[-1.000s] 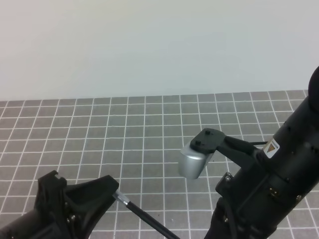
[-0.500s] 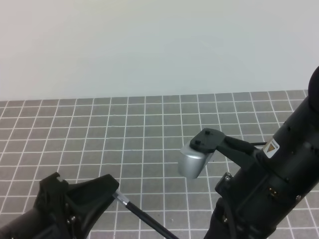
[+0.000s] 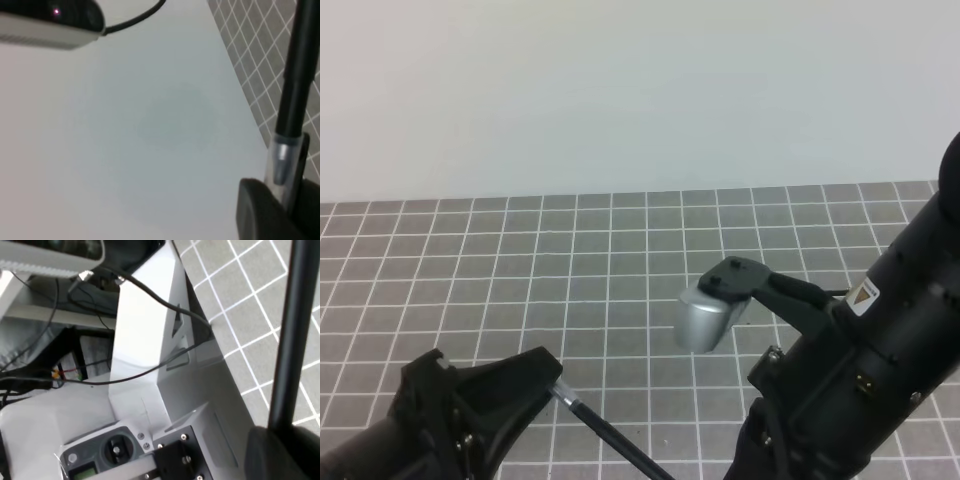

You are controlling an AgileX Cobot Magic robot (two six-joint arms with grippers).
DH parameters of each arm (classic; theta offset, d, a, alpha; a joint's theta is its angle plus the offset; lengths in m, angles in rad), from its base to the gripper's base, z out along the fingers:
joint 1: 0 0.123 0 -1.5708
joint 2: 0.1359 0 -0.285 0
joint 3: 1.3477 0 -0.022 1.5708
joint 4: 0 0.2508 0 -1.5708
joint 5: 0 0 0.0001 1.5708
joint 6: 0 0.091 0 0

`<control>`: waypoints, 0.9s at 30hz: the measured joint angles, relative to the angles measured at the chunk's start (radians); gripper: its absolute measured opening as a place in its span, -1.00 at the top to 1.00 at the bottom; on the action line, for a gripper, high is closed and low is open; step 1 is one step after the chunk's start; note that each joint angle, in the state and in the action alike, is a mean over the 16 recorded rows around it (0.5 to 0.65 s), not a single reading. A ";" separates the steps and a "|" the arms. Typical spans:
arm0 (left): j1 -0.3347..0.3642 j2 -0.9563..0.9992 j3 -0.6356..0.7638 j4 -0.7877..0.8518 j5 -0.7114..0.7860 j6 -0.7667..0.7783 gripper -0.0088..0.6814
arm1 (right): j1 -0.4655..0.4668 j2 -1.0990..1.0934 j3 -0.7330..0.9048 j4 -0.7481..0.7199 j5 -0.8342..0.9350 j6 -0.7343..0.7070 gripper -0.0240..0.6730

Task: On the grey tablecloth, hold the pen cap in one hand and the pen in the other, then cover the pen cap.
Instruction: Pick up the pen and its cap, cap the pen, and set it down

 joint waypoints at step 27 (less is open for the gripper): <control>-0.032 0.006 0.000 0.043 0.025 -0.032 0.97 | 0.000 0.077 -0.014 0.090 0.000 0.011 0.94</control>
